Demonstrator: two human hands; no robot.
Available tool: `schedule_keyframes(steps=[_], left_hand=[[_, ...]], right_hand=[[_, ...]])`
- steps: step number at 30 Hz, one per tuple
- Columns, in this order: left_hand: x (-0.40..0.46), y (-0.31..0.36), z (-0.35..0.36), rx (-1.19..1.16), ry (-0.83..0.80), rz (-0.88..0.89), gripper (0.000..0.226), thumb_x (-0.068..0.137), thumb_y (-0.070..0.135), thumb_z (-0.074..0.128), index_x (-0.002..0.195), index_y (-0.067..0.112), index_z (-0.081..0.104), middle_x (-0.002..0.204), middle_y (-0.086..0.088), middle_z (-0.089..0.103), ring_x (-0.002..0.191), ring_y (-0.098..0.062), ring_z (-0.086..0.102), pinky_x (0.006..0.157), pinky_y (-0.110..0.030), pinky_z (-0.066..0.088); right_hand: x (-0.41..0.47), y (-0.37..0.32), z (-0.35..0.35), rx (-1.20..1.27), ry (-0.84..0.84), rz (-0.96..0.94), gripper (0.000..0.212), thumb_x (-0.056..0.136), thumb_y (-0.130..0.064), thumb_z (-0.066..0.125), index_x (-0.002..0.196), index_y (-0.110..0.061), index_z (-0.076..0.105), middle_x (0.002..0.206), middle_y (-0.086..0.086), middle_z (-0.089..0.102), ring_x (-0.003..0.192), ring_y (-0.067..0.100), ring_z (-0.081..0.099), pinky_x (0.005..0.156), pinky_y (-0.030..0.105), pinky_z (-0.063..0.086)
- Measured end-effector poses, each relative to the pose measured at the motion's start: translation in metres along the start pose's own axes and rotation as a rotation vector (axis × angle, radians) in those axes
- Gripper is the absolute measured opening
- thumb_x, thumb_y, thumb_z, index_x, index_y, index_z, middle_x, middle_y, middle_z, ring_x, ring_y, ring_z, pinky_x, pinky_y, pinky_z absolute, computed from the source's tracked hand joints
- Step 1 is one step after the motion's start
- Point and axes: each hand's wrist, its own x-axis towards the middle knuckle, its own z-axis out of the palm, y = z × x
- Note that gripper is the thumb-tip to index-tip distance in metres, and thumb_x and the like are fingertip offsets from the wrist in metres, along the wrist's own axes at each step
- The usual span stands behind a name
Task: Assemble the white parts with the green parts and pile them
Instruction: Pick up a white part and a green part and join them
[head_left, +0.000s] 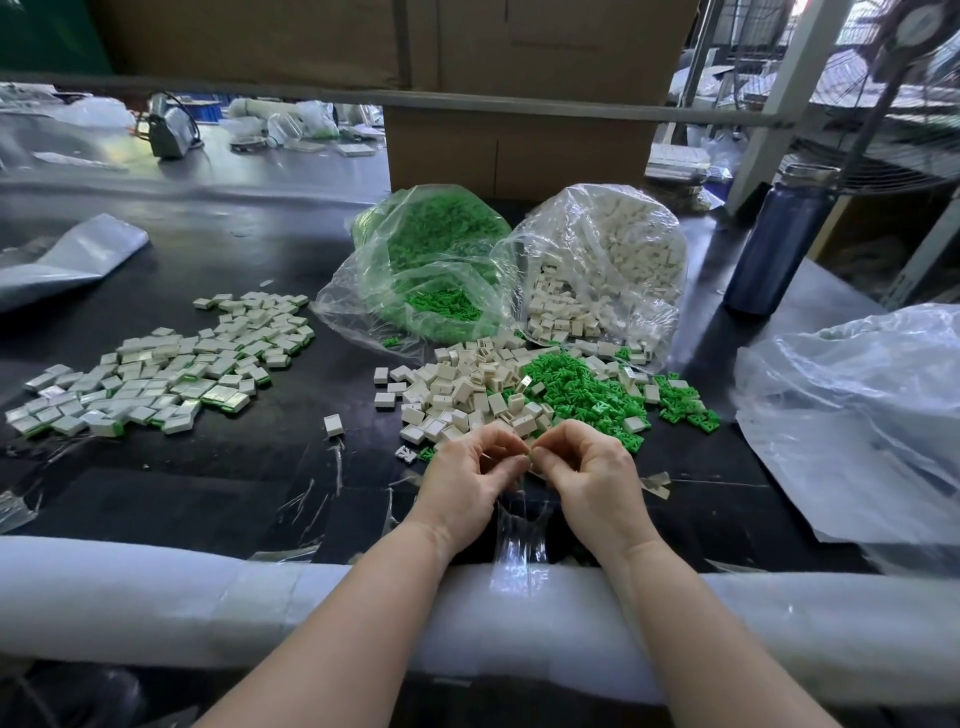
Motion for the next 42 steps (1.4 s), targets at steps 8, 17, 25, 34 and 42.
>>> schedule_keyframes(steps=[8, 17, 25, 34, 42], left_hand=[[0.001, 0.0006, 0.0008, -0.005, 0.038, 0.01, 0.018, 0.082, 0.006, 0.067, 0.08, 0.024, 0.068, 0.081, -0.003, 0.067, 0.073, -0.014, 0.062, 0.075, -0.025, 0.052], [0.0007, -0.0003, -0.0006, -0.006, 0.019, -0.017, 0.017, 0.083, 0.008, 0.067, 0.08, 0.024, 0.067, 0.079, -0.003, 0.068, 0.073, -0.015, 0.063, 0.075, -0.026, 0.055], [0.0007, 0.0019, 0.0003, -0.023, 0.019, -0.037, 0.007, 0.082, 0.004, 0.066, 0.086, 0.01, 0.066, 0.078, -0.004, 0.065, 0.069, -0.012, 0.06, 0.072, -0.022, 0.052], [-0.0008, 0.0045, -0.0001, -0.022, 0.015, -0.046, 0.007, 0.083, 0.005, 0.066, 0.089, 0.007, 0.066, 0.077, -0.003, 0.065, 0.068, -0.01, 0.059, 0.071, -0.019, 0.051], [-0.0015, 0.0061, 0.0004, -0.021, 0.016, -0.052, 0.006, 0.083, 0.005, 0.066, 0.087, 0.009, 0.067, 0.076, -0.002, 0.065, 0.066, -0.007, 0.059, 0.068, -0.016, 0.05]], right_hand=[[0.0004, -0.0015, 0.0001, -0.092, 0.018, -0.003, 0.017, 0.083, -0.009, 0.067, 0.07, -0.019, 0.063, 0.065, -0.01, 0.06, 0.068, 0.015, 0.058, 0.07, 0.036, 0.05], [-0.0002, -0.0014, -0.0002, -0.108, 0.011, -0.02, 0.009, 0.085, -0.012, 0.066, 0.079, -0.019, 0.067, 0.072, -0.011, 0.063, 0.072, 0.012, 0.06, 0.073, 0.034, 0.051], [0.0009, 0.0, 0.0003, -0.104, -0.014, -0.005, 0.01, 0.083, -0.013, 0.068, 0.074, -0.017, 0.066, 0.067, -0.009, 0.063, 0.068, 0.014, 0.06, 0.07, 0.035, 0.051], [0.0014, 0.001, 0.0011, -0.118, -0.022, 0.014, 0.016, 0.084, -0.013, 0.067, 0.071, -0.022, 0.061, 0.065, -0.011, 0.059, 0.067, 0.011, 0.057, 0.066, 0.03, 0.048], [0.0007, 0.0016, 0.0006, -0.123, -0.023, 0.019, 0.017, 0.084, -0.014, 0.067, 0.071, -0.024, 0.061, 0.066, -0.011, 0.06, 0.068, 0.011, 0.057, 0.066, 0.029, 0.048]])
